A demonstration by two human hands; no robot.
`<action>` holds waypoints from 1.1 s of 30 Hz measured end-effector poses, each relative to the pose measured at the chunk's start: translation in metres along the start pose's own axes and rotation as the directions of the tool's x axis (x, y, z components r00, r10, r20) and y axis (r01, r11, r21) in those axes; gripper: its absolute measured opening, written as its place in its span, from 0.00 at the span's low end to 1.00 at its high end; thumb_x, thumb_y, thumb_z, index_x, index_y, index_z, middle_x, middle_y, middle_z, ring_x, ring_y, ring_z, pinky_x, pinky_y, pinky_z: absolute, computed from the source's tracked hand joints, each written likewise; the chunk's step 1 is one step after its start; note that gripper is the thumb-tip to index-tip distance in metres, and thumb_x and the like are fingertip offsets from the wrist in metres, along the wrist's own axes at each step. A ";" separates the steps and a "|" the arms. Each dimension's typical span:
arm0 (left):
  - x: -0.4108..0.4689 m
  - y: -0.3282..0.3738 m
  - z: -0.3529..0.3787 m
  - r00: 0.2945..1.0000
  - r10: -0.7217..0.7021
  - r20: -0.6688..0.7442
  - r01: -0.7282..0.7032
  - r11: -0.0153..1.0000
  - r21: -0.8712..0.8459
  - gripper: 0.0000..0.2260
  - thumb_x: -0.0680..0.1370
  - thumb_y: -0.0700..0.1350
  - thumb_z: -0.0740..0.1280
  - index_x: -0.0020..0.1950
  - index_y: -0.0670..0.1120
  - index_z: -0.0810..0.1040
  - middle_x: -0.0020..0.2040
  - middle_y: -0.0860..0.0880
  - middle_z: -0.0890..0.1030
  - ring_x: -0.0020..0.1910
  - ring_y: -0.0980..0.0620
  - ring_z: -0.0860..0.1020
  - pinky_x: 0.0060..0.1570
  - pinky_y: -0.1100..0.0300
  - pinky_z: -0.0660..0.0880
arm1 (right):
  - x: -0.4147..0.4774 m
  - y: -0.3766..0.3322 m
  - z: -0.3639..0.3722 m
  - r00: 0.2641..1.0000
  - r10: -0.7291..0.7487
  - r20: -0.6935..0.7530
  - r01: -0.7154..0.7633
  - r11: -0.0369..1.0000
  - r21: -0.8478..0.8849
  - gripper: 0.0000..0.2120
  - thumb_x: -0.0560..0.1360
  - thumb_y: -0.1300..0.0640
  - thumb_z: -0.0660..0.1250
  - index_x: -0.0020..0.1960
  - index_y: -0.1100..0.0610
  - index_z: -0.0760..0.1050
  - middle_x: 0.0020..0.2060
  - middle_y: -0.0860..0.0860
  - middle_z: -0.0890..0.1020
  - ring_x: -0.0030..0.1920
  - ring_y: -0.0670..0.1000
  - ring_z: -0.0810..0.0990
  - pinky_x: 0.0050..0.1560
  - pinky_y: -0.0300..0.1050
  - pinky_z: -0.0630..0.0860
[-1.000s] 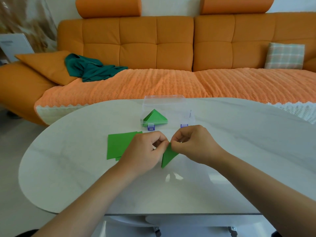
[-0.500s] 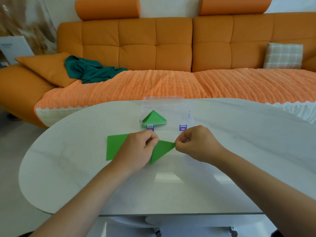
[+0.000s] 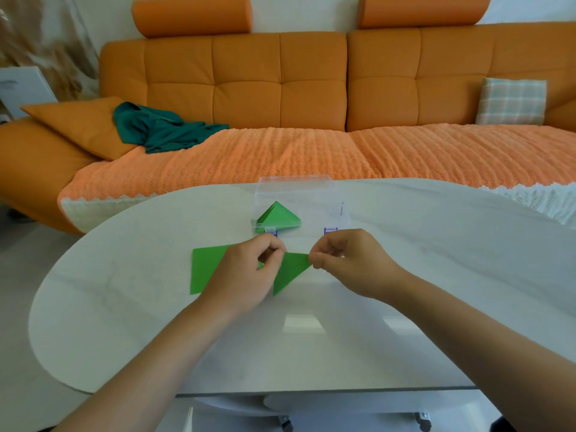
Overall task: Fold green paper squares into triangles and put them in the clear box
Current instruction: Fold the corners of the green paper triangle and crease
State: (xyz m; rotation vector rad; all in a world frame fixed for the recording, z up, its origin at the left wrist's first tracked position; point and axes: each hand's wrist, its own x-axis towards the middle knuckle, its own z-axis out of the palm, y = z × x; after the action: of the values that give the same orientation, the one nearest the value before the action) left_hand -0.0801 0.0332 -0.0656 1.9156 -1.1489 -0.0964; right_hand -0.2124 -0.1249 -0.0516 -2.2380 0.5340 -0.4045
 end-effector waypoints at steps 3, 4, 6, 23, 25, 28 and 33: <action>-0.004 0.009 0.001 0.998 0.066 0.019 -0.067 0.997 0.046 0.06 0.76 0.40 0.70 0.48 0.51 0.84 0.41 0.60 0.82 0.44 0.64 0.79 0.40 0.74 0.70 | -0.002 -0.004 0.001 0.999 -0.029 0.026 0.030 0.999 -0.026 0.06 0.74 0.51 0.72 0.38 0.45 0.82 0.35 0.43 0.84 0.36 0.40 0.79 0.40 0.36 0.77; -0.005 0.010 0.002 0.995 0.094 0.033 -0.096 0.994 0.060 0.06 0.75 0.41 0.71 0.46 0.52 0.84 0.40 0.61 0.83 0.44 0.64 0.79 0.40 0.75 0.69 | -0.002 -0.005 0.003 0.999 -0.034 0.039 0.035 0.999 -0.031 0.06 0.74 0.51 0.72 0.38 0.46 0.82 0.34 0.42 0.84 0.36 0.41 0.79 0.40 0.36 0.77; -0.006 0.011 0.003 0.990 0.135 0.048 -0.139 0.986 0.089 0.05 0.74 0.42 0.72 0.43 0.52 0.85 0.37 0.61 0.83 0.40 0.63 0.80 0.40 0.75 0.68 | -0.003 -0.007 0.005 0.998 -0.041 0.056 0.043 0.998 -0.046 0.05 0.74 0.50 0.73 0.39 0.46 0.83 0.34 0.42 0.84 0.37 0.41 0.79 0.41 0.38 0.77; 0.009 -0.016 -0.036 0.991 -0.129 0.022 0.128 0.989 0.070 0.09 0.76 0.41 0.70 0.39 0.51 0.85 0.37 0.58 0.84 0.38 0.61 0.82 0.40 0.69 0.76 | 0.004 0.001 -0.005 0.999 0.048 0.014 -0.049 0.998 0.033 0.08 0.75 0.55 0.71 0.37 0.49 0.82 0.34 0.44 0.85 0.33 0.40 0.79 0.41 0.40 0.78; 0.006 -0.009 -0.026 0.976 -0.218 -0.006 0.213 0.960 -0.182 0.07 0.78 0.42 0.69 0.44 0.49 0.85 0.40 0.55 0.86 0.43 0.58 0.84 0.44 0.62 0.81 | 0.004 0.002 -0.006 0.997 0.072 0.008 -0.072 0.994 0.079 0.08 0.76 0.56 0.70 0.39 0.50 0.81 0.34 0.45 0.85 0.33 0.43 0.80 0.41 0.41 0.78; 0.002 0.002 -0.004 0.958 -0.288 0.008 0.271 0.889 -0.368 0.04 0.78 0.45 0.70 0.49 0.50 0.85 0.44 0.52 0.86 0.47 0.54 0.84 0.43 0.62 0.81 | 0.002 -0.001 -0.001 0.996 0.084 0.007 -0.084 0.985 0.152 0.06 0.76 0.57 0.69 0.40 0.54 0.81 0.35 0.47 0.85 0.34 0.45 0.79 0.38 0.40 0.76; 0.000 -0.001 0.009 0.937 -0.346 -0.053 0.296 0.864 -0.407 0.06 0.77 0.46 0.71 0.42 0.53 0.86 0.40 0.46 0.85 0.39 0.52 0.80 0.47 0.50 0.80 | 0.001 -0.002 0.003 0.994 0.104 0.022 -0.107 0.974 0.202 0.06 0.76 0.57 0.68 0.41 0.54 0.80 0.35 0.47 0.84 0.35 0.45 0.79 0.39 0.39 0.75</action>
State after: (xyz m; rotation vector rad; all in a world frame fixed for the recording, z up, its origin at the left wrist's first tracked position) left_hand -0.0838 0.0277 -0.0722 1.7022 -0.6534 -0.3597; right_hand -0.2098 -0.1221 -0.0521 -2.0058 0.5769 -0.3743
